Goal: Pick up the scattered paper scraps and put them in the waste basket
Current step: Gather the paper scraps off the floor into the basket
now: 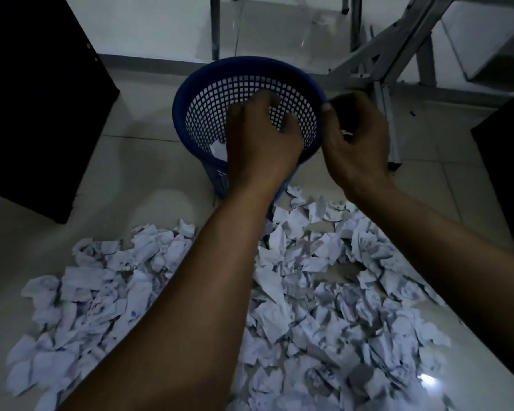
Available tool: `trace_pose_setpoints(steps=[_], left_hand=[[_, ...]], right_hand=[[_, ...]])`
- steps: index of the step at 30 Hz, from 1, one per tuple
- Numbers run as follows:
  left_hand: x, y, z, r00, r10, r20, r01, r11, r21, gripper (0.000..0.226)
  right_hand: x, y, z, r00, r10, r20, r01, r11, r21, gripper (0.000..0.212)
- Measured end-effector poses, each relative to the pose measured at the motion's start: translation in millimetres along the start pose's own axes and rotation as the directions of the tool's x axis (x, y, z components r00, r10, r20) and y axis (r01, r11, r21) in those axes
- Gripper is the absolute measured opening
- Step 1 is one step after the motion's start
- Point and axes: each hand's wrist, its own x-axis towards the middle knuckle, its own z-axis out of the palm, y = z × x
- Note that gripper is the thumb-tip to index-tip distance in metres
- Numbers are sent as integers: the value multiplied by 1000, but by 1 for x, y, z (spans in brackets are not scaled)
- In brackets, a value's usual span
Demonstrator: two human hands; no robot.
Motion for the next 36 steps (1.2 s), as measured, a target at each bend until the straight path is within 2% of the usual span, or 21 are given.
trace_pose_setpoints(steps=[4, 6, 9, 11, 14, 18, 21, 24, 28, 30, 32, 36], left_hand=[[-22, 9, 18, 973, 223, -57, -216, 970, 109, 18], [-34, 12, 30, 953, 302, -4, -299, 945, 133, 17], [-55, 11, 52, 930, 342, 136, -355, 931, 83, 17], [-66, 4, 67, 918, 300, 258, -327, 943, 68, 18], [-78, -19, 84, 897, 154, 414, -223, 967, 123, 18], [-94, -53, 97, 849, -6, 528, -139, 962, 235, 19], [-108, -75, 103, 820, -114, 560, -119, 924, 363, 23], [-120, -94, 104, 805, -146, 574, -145, 891, 430, 24], [-130, -108, 99, 820, -136, 556, -190, 852, 489, 24], [-134, -111, 95, 820, -153, 552, -183, 843, 505, 26], [-136, -116, 92, 825, -160, 542, -180, 834, 521, 28], [-138, -125, 89, 829, -208, 519, -149, 812, 564, 35]], right_hand=[[-14, 40, -27, 995, 71, -66, -79, 990, -115, 24], [-23, 69, -42, 987, 144, -75, -155, 972, -178, 26], [-42, 110, -64, 972, 231, -49, -236, 937, -258, 28], [-54, 135, -78, 954, 295, -45, -294, 902, -317, 29], [-70, 170, -96, 914, 404, -47, -386, 824, -414, 37], [-82, 202, -118, 812, 568, -136, -533, 624, -572, 54], [-91, 214, -136, 693, 689, -214, -656, 479, -584, 66], [-104, 226, -151, 589, 756, -286, -736, 355, -576, 78], [-127, 244, -156, 480, 821, -309, -819, 293, -493, 87], [-131, 250, -155, 441, 855, -273, -841, 287, -459, 88], [-129, 250, -152, 457, 861, -221, -820, 312, -480, 84], [-130, 239, -137, 565, 824, -47, -656, 415, -630, 78]])
